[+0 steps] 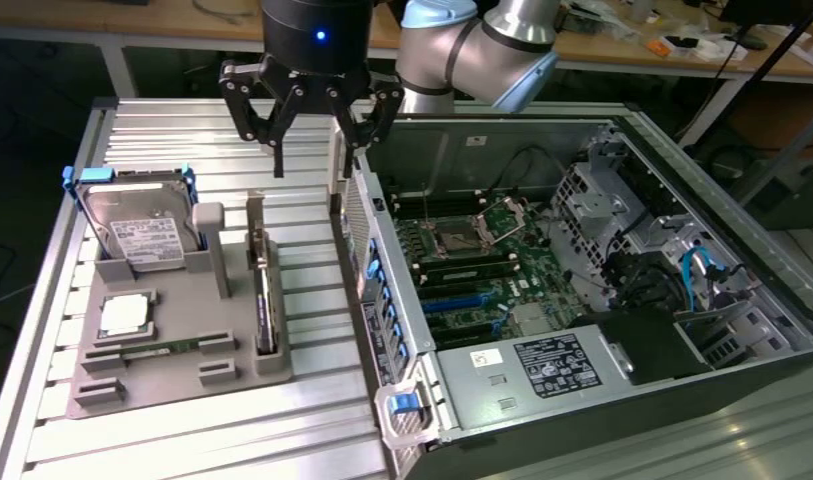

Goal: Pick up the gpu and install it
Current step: 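Reach for the gpu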

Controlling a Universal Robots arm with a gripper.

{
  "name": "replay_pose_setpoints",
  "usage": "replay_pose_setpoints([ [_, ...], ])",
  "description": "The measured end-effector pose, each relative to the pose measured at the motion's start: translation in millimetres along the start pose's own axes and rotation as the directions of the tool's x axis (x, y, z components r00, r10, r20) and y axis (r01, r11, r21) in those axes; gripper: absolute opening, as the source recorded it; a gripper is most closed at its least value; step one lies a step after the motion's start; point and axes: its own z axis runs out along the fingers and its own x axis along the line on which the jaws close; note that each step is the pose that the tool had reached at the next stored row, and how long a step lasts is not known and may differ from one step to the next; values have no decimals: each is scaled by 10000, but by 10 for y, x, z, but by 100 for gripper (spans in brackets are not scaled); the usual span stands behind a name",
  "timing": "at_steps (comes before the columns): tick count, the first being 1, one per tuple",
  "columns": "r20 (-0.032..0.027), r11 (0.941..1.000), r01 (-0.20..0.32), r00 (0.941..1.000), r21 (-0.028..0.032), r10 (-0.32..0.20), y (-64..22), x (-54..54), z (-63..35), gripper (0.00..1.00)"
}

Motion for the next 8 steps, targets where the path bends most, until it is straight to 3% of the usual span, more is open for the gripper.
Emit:
replay_pose_setpoints([
  [8,-1,10000,0,10000,1,0,-3,33,4,66],
])
